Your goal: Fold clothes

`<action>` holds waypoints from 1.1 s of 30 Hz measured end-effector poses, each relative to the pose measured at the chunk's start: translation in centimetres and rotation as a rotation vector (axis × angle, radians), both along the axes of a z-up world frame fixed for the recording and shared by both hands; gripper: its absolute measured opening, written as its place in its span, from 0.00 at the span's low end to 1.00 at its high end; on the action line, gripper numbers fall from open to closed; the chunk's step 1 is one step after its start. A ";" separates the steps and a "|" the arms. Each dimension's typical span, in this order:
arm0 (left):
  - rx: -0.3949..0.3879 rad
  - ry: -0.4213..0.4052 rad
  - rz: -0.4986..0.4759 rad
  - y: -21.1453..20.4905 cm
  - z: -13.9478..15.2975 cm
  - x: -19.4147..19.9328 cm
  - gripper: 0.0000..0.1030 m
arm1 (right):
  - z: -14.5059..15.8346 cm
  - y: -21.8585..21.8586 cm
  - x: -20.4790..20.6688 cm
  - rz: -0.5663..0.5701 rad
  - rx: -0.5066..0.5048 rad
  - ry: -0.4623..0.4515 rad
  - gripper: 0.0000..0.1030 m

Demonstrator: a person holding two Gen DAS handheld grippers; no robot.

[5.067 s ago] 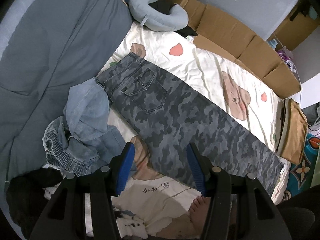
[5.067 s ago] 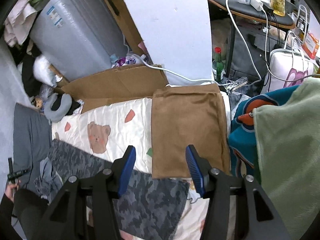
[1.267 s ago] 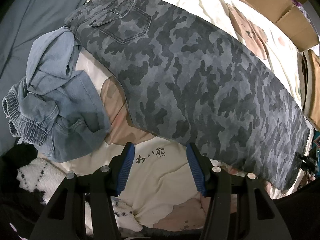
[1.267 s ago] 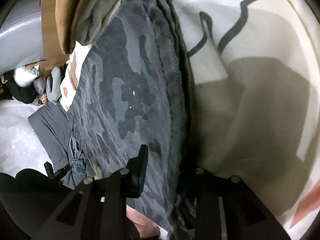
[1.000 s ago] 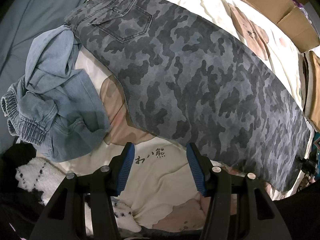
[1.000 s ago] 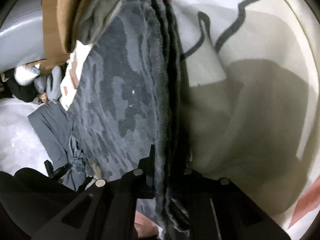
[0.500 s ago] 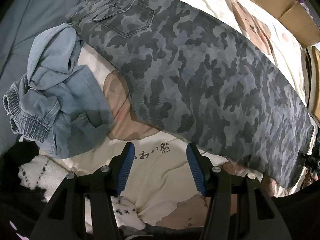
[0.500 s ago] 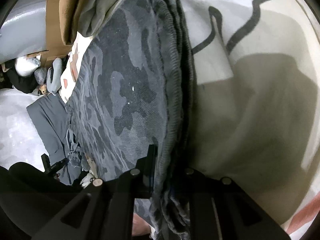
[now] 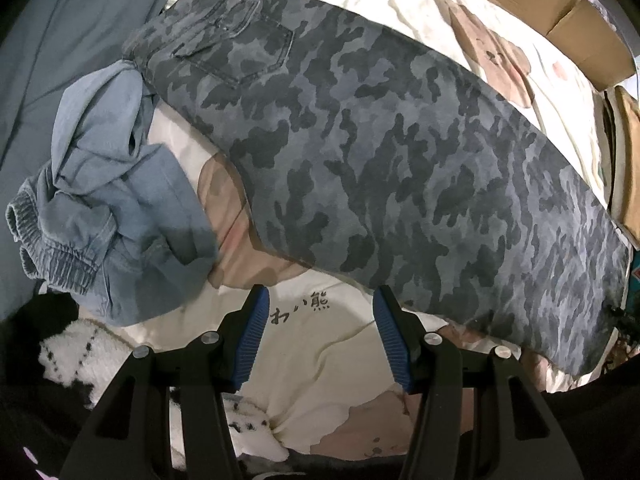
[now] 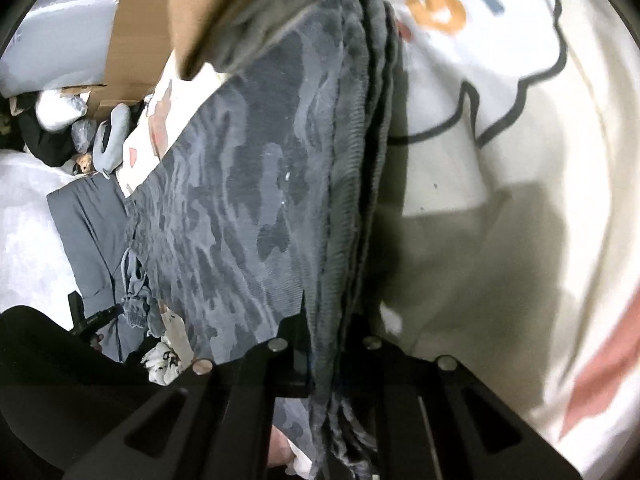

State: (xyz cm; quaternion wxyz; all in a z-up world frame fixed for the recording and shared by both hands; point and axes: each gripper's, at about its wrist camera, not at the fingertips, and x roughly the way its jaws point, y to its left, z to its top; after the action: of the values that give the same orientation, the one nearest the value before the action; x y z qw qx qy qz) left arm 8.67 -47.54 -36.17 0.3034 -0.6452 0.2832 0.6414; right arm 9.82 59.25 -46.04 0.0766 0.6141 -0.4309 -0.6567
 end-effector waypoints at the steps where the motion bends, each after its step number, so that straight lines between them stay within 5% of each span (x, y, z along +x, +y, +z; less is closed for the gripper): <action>1: 0.007 0.000 0.009 0.0 0.1 -0.1 0.53 | 0.9 -0.1 0.0 0.010 0.009 0.012 0.06; 20: 0.056 -0.024 0.125 0.8 0.0 0.9 0.53 | 14.1 -1.9 -1.2 0.088 0.022 0.170 0.06; 33: 0.111 -0.030 0.071 3.7 0.0 0.0 0.53 | 22.8 -1.0 -1.5 0.047 0.054 0.243 0.06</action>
State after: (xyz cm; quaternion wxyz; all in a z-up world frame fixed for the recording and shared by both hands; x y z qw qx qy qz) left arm 8.65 -43.87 -36.15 0.3202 -0.6465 0.2195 0.6567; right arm 8.36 58.26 -23.22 0.1269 0.5419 -0.3862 -0.7356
